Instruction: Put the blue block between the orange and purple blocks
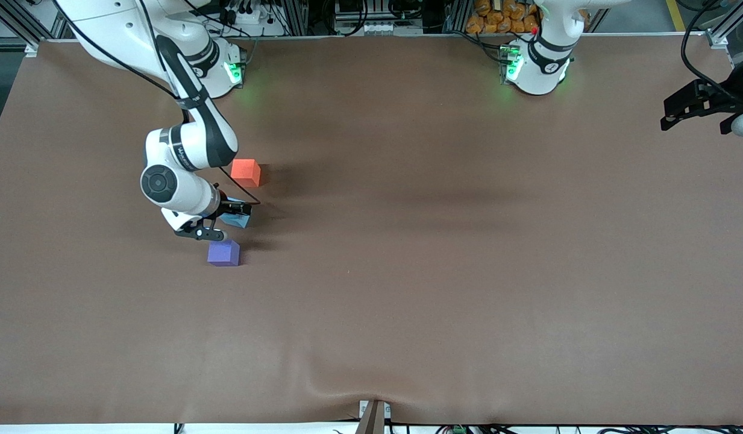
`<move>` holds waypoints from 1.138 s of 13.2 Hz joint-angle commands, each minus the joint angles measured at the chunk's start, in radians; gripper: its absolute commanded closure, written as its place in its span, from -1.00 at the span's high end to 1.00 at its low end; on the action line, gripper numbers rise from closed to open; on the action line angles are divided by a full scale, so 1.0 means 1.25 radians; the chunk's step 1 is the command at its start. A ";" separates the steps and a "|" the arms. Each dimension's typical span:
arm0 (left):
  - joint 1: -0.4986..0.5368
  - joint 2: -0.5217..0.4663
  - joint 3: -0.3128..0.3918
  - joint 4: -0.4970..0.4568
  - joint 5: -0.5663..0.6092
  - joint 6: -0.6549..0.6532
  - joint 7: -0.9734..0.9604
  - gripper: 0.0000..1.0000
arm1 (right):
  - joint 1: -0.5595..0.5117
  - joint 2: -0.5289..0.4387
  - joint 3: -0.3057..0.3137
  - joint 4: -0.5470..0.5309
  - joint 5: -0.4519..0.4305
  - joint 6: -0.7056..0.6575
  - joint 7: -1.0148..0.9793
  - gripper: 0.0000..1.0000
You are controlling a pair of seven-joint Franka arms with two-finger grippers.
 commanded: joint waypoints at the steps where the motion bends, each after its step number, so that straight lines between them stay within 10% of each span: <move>1: 0.005 -0.008 -0.009 -0.002 -0.011 0.003 -0.007 1.00 | -0.032 -0.033 0.008 0.194 -0.002 -0.267 -0.018 1.00; 4: 0.004 -0.007 -0.010 -0.003 -0.007 0.005 -0.007 1.00 | -0.046 -0.025 0.007 0.456 0.021 -0.515 -0.020 1.00; 11: 0.002 -0.006 -0.010 -0.003 -0.007 0.005 -0.007 1.00 | -0.101 -0.025 0.017 0.733 0.025 -0.660 -0.044 1.00; 15: 0.001 -0.004 -0.010 -0.003 -0.007 0.005 -0.007 1.00 | -0.320 -0.037 0.229 0.775 0.026 -0.700 -0.047 1.00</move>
